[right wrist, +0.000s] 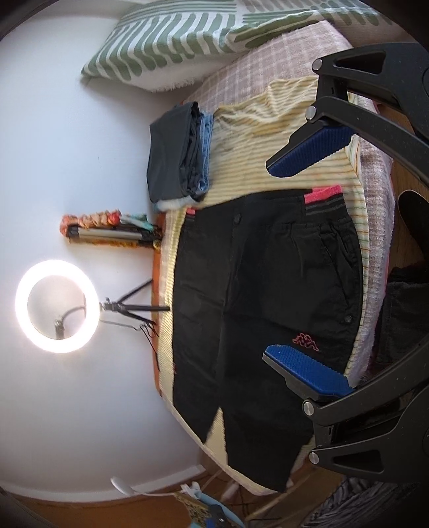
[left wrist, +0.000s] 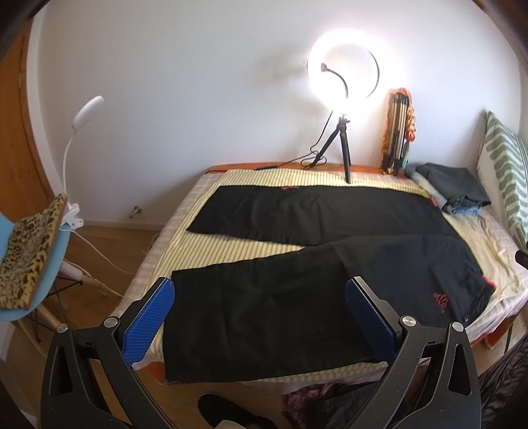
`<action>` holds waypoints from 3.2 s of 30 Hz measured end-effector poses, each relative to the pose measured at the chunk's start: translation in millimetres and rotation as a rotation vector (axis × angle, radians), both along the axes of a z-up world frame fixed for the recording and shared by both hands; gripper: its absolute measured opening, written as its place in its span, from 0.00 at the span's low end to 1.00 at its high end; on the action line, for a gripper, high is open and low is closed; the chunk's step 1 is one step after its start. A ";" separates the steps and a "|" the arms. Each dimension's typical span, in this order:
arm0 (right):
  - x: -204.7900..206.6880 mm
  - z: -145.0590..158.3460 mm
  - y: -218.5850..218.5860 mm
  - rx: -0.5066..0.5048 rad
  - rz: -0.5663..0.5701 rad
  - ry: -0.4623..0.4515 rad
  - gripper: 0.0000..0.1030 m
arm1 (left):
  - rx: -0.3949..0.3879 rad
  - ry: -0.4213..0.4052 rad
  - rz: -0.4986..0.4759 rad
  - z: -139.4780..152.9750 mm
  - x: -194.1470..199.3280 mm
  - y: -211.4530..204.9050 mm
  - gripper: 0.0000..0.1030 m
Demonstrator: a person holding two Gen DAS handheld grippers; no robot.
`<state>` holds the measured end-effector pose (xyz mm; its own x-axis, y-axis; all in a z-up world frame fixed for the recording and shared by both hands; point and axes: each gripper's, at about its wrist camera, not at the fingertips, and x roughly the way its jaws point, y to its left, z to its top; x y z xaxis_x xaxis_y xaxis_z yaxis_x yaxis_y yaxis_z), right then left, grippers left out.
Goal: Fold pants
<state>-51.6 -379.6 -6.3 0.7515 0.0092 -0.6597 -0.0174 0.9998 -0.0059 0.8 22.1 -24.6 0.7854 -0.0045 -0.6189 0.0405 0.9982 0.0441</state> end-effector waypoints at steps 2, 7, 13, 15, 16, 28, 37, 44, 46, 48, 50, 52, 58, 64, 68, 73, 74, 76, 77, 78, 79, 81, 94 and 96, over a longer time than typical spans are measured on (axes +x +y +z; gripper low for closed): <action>2.7 -5.9 4.0 -0.017 0.048 0.025 1.00 | -0.013 0.019 -0.021 -5.8 1.9 2.2 1.00; 8.1 -24.7 17.3 -0.084 0.164 0.110 0.91 | -0.002 0.067 -0.080 -20.3 7.5 0.1 0.84; 9.3 -48.5 36.9 -0.116 0.308 0.195 0.88 | -0.003 0.126 -0.172 -35.7 12.0 -10.5 0.71; 8.6 -58.6 48.7 -0.141 0.373 0.219 0.87 | 0.006 0.143 -0.201 -40.6 13.2 -14.5 0.65; 8.2 -64.6 55.1 -0.162 0.401 0.232 0.86 | 0.007 0.157 -0.210 -43.8 14.5 -16.2 0.63; 8.6 -118.3 103.6 -0.304 0.590 0.339 0.76 | -0.014 0.258 -0.352 -67.9 9.5 -40.2 0.51; 16.3 -131.4 102.6 -0.317 0.582 0.383 0.56 | 0.068 0.312 -0.516 -84.5 -1.7 -78.1 0.51; 18.4 -128.5 99.2 -0.265 0.588 0.400 0.47 | 0.245 0.324 -0.637 -104.4 -5.5 -112.7 0.51; 18.5 -128.3 98.0 -0.253 0.583 0.402 0.47 | 0.284 0.334 -0.661 -111.2 -5.4 -120.3 0.51; 19.7 -127.6 95.9 -0.239 0.576 0.404 0.47 | 0.307 0.340 -0.670 -116.7 -3.2 -123.4 0.51; 21.5 -126.8 93.9 -0.230 0.571 0.404 0.47 | 0.325 0.340 -0.668 -120.3 -0.9 -126.9 0.51; 22.5 -125.6 93.2 -0.225 0.563 0.399 0.46 | 0.329 0.334 -0.662 -121.4 1.0 -127.9 0.51; 23.4 -120.3 92.0 -0.205 0.560 0.392 0.42 | 0.299 0.311 -0.667 -114.5 4.7 -129.1 0.34; 19.7 -121.1 94.2 -0.205 0.574 0.391 0.43 | 0.250 0.275 -0.643 -101.8 16.1 -126.3 0.20; 16.5 -120.4 101.5 -0.222 0.591 0.370 0.60 | 0.229 0.271 -0.626 -100.2 27.9 -126.5 0.20; 21.9 -120.3 110.7 -0.233 0.597 0.354 0.61 | 0.230 0.252 -0.625 -96.8 31.7 -129.6 0.20; 24.3 -120.6 111.5 -0.234 0.588 0.356 0.61 | 0.228 0.248 -0.624 -95.8 33.0 -129.9 0.20; 29.0 -121.5 113.0 -0.238 0.577 0.359 0.61 | 0.226 0.238 -0.616 -93.6 36.0 -129.2 0.20; 30.4 -122.3 113.1 -0.234 0.579 0.362 0.61 | 0.226 0.236 -0.612 -92.9 37.3 -128.7 0.20; 31.2 -122.7 114.3 -0.228 0.582 0.367 0.61 | 0.221 0.235 -0.608 -92.4 39.0 -127.4 0.20; 31.2 -122.6 115.0 -0.221 0.583 0.366 0.61 | 0.215 0.237 -0.606 -92.7 40.4 -126.2 0.20; 30.8 -124.4 117.5 -0.245 0.584 0.352 0.61 | 0.213 0.246 -0.606 -95.7 41.0 -125.3 0.20; 45.3 -116.9 125.5 -0.233 0.625 0.374 0.07 | 0.146 0.251 -0.646 -81.8 21.3 -115.1 0.41; 49.7 -112.6 124.2 -0.227 0.617 0.359 0.06 | 0.133 0.244 -0.698 -78.4 11.8 -122.6 0.49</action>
<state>-1.9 -255.4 -118.9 0.3925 0.1937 -0.8991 -0.6140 0.7830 -0.0994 12.6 -100.5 -103.1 0.4680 -0.3643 -0.8052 0.6859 0.7242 0.0710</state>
